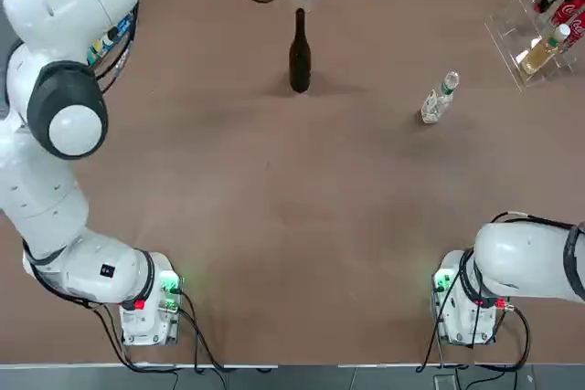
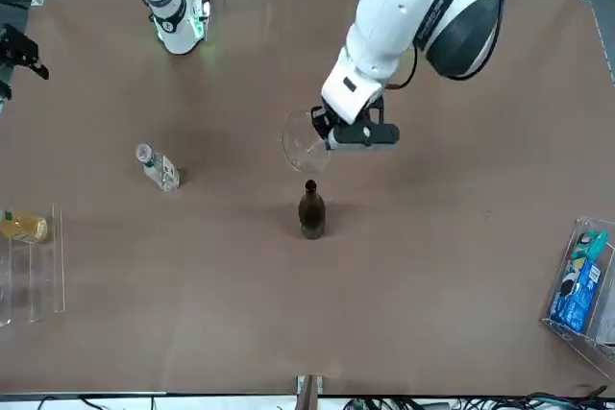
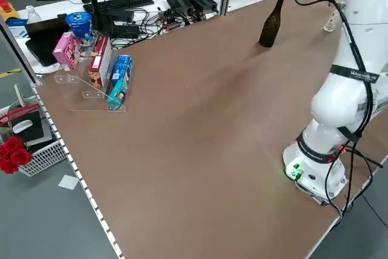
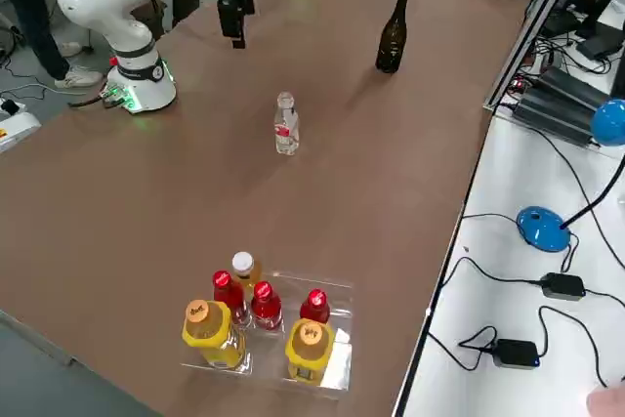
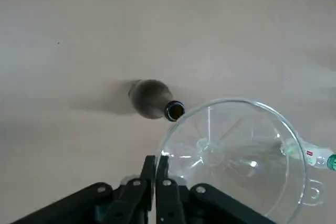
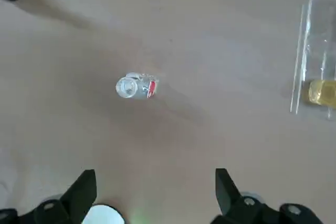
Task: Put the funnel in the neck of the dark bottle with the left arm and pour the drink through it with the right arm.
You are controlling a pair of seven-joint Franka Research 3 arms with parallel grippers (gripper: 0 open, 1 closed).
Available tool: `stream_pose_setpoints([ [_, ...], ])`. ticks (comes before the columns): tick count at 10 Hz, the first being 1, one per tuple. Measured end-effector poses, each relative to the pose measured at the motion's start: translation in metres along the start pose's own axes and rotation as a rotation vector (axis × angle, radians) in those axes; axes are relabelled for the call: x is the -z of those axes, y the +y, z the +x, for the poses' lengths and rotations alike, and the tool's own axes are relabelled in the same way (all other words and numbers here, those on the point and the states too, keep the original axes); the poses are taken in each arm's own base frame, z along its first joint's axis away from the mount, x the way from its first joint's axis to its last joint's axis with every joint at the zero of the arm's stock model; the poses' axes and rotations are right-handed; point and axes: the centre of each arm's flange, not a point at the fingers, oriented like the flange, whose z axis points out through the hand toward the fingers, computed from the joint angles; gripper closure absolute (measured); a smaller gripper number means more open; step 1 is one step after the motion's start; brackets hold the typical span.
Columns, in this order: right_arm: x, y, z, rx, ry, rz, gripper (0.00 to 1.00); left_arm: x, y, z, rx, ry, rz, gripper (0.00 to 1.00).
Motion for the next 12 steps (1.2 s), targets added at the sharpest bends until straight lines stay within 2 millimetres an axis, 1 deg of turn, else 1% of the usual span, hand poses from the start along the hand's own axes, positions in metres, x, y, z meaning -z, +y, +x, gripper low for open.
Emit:
stream_pose_setpoints([
  [1,-0.02,0.021,-0.012,0.08,0.033,0.044,0.0,0.002,-0.003,0.004,-0.01,0.032,0.022,0.96],
  [2,-0.043,0.039,-0.02,0.185,0.068,0.1,0.0,0.004,-0.004,0.007,-0.025,0.068,0.05,0.96],
  [3,-0.068,0.053,-0.02,0.294,0.107,0.159,0.0,0.004,-0.005,0.007,-0.035,0.084,0.066,0.96],
  [4,-0.093,0.066,-0.016,0.399,0.148,0.208,0.0,0.004,-0.004,0.007,-0.037,0.086,0.069,0.96],
  [6,-0.141,0.084,-0.003,0.59,0.228,0.279,0.0,0.002,-0.004,0.007,-0.037,0.084,0.069,0.96],
  [7,-0.166,0.093,0.0,0.683,0.285,0.313,0.0,-0.002,-0.005,0.008,-0.036,0.079,0.071,0.96],
  [10,-0.254,0.126,-0.001,0.934,0.5,0.374,0.0,-0.016,-0.006,0.012,-0.034,0.06,0.076,0.96],
  [12,-0.304,0.136,-0.002,1.042,0.62,0.395,0.0,-0.025,-0.007,0.013,-0.033,0.048,0.08,0.96],
])
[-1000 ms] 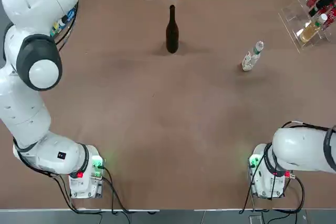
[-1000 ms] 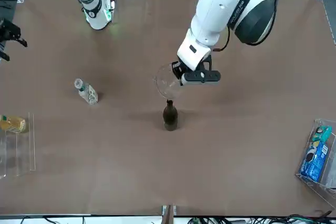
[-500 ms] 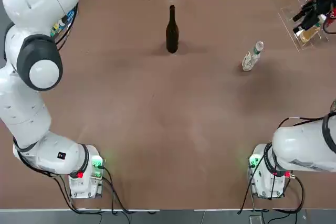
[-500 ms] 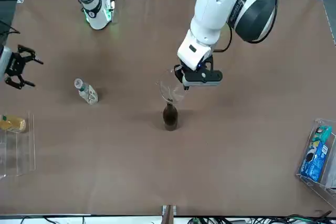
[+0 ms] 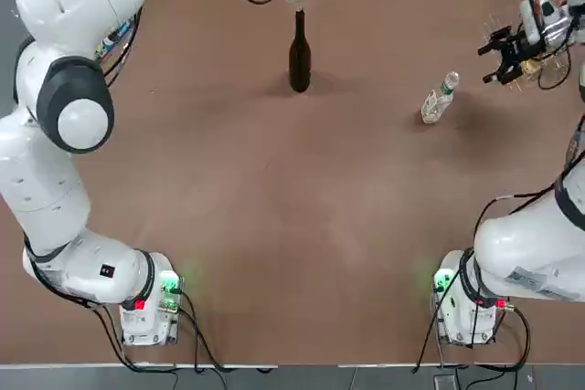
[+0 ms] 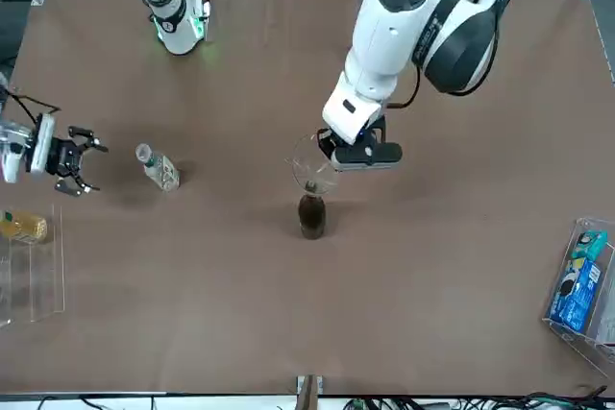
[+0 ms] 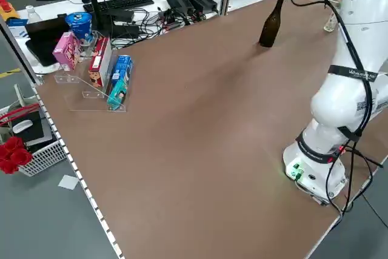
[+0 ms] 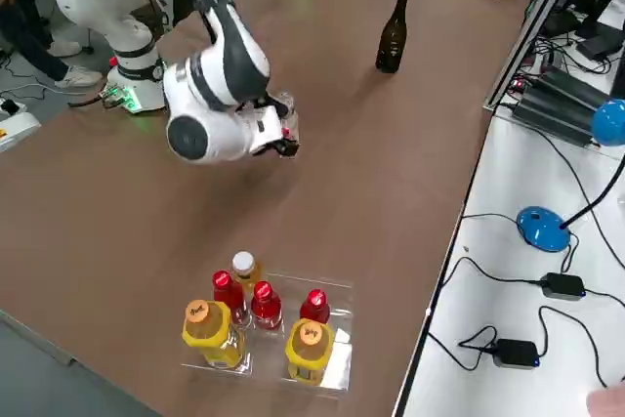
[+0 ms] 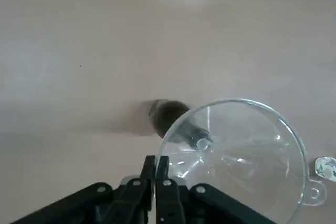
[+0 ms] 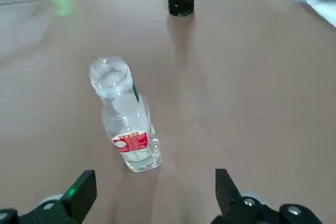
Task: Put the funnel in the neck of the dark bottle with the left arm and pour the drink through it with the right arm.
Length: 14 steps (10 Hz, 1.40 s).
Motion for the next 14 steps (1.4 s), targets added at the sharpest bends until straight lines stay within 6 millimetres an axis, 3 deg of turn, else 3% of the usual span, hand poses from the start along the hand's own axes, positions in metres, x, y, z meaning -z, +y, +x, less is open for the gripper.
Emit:
stream_pose_setpoints([
  [3,-0.037,-0.002,-0.046,0.093,0.12,0.011,0.0,-0.002,0.0,0.0,0.0,-0.002,0.001,0.96],
  [7,-0.078,-0.013,-0.084,0.08,0.239,0.05,0.0,-0.008,0.0,0.0,0.0,-0.011,0.003,0.96],
  [11,-0.099,-0.022,-0.103,0.039,0.278,0.085,0.0,-0.009,0.0,0.001,-0.002,-0.012,0.006,0.96],
  [14,-0.113,-0.031,-0.106,0.02,0.323,0.114,0.0,-0.01,0.001,0.0,-0.003,-0.014,0.007,0.95],
])
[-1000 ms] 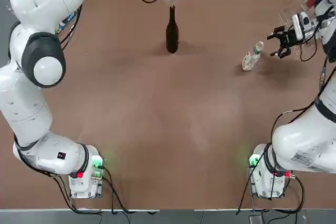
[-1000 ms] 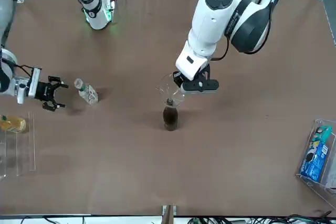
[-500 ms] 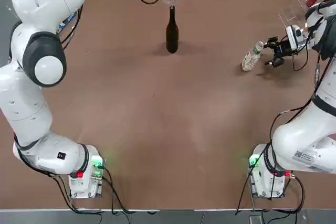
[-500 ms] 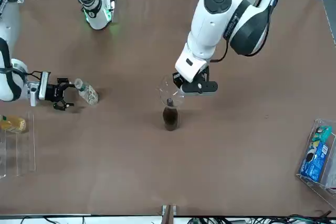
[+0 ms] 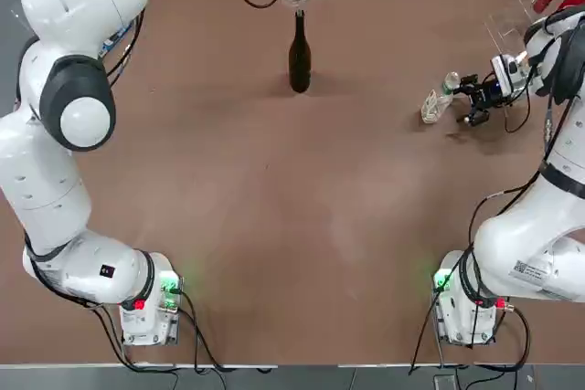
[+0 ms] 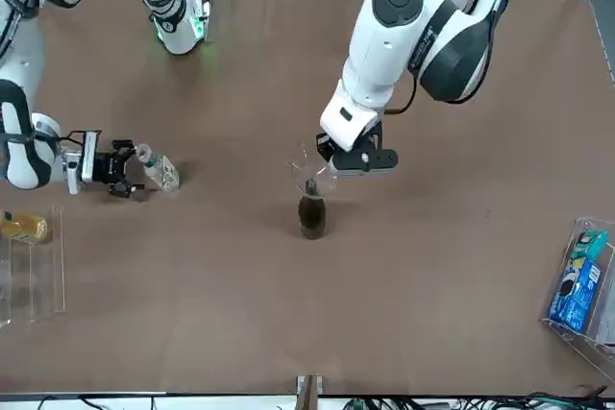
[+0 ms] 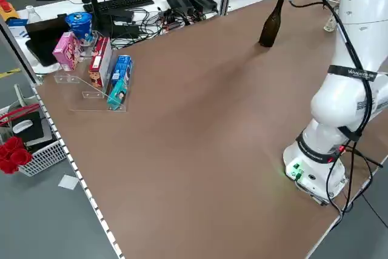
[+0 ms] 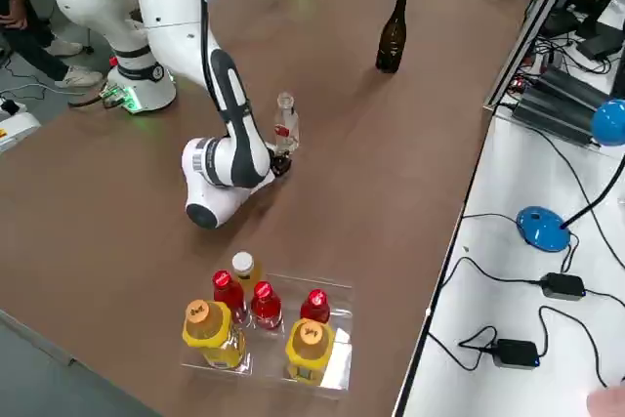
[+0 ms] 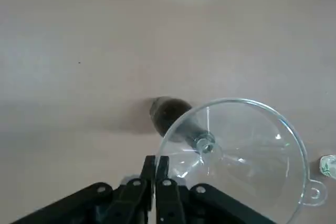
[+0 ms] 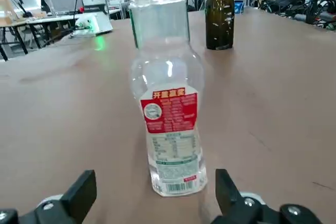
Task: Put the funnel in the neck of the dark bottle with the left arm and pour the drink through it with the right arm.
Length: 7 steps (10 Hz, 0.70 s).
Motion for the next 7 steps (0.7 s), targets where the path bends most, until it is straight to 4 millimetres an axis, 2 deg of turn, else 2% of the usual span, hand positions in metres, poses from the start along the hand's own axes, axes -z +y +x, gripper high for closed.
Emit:
stream_pose_setpoints([
  [1,-0.005,0.0,0.001,-0.001,0.019,-0.004,0.0,0.0,0.0,0.0,-0.001,0.0,0.0,0.95],
  [2,-0.01,0.002,0.003,0.0,0.044,-0.011,0.0,-0.001,0.0,0.0,-0.005,-0.001,0.001,0.84],
  [7,-0.038,0.013,0.01,0.011,0.095,-0.011,0.0,-0.008,0.004,-0.003,-0.015,-0.012,0.003,0.11],
])
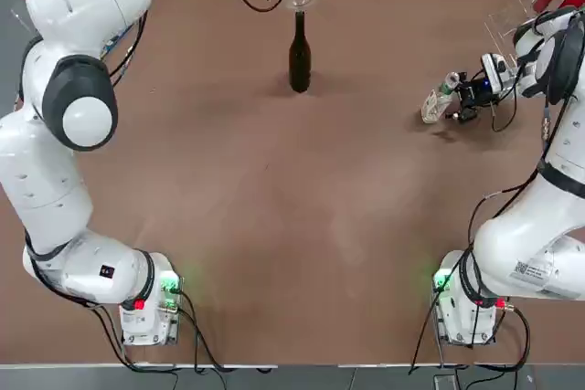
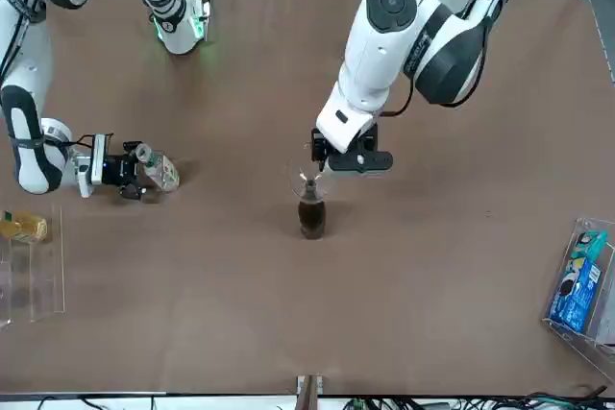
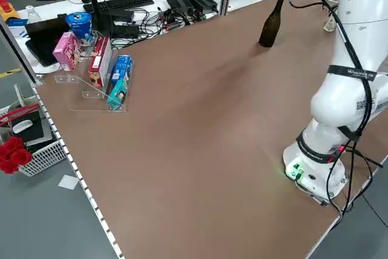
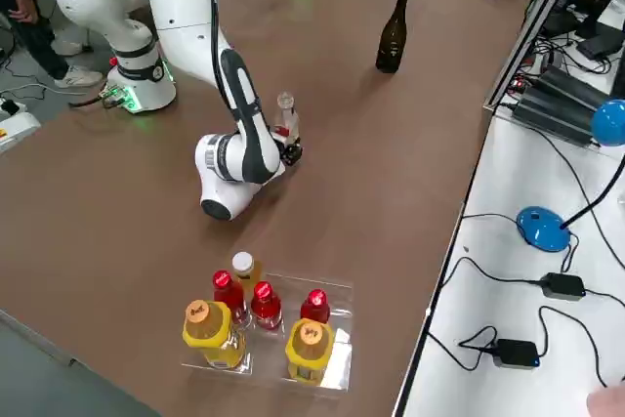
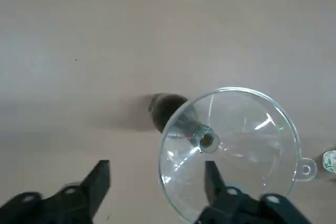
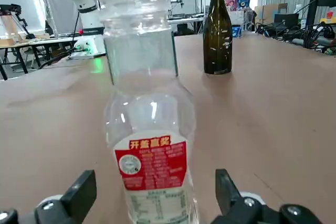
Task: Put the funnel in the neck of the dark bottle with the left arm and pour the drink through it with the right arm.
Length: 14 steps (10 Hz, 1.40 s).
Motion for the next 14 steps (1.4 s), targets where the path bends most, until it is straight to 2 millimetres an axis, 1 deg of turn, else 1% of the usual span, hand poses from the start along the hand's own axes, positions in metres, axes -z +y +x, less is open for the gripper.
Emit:
stream_pose_setpoints([
  [1,-0.006,0.001,-0.002,-0.001,0.013,-0.005,0.0,0.0,0.0,0.0,0.0,0.0,0.0,0.0],
  [3,-0.015,0.002,-0.005,-0.004,0.026,0.0,0.0,0.001,0.0,0.001,0.0,0.002,-0.001,0.0],
  [4,-0.016,0.002,-0.006,-0.006,0.028,0.002,0.02,0.002,-0.003,0.003,-0.004,0.005,-0.002,0.0],
  [6,-0.017,0.002,-0.006,-0.006,0.029,0.003,0.05,0.013,-0.013,0.013,0.02,-0.006,-0.033,0.0],
  [7,-0.018,0.003,-0.006,-0.006,0.03,0.004,0.07,0.017,-0.022,0.021,0.059,-0.035,-0.068,0.0],
  [8,-0.019,0.003,-0.006,-0.005,0.032,0.006,0.09,0.018,-0.039,0.034,0.127,-0.08,-0.112,0.0],
  [10,-0.021,0.003,-0.005,-0.003,0.038,0.011,0.13,0.017,-0.078,0.065,0.299,-0.192,-0.239,0.0],
  [11,-0.021,0.003,-0.004,0.0,0.042,0.013,0.19,0.018,-0.096,0.079,0.402,-0.275,-0.338,0.0],
  [12,-0.022,0.003,-0.004,0.0,0.044,0.015,0.25,0.014,-0.113,0.091,0.532,-0.392,-0.45,0.0],
  [13,-0.023,0.003,-0.004,0.001,0.044,0.016,0.3,-0.002,-0.129,0.103,0.623,-0.479,-0.511,0.0],
  [14,-0.024,0.004,-0.003,0.002,0.044,0.019,0.4,-0.023,-0.138,0.11,0.664,-0.523,-0.524,0.0],
])
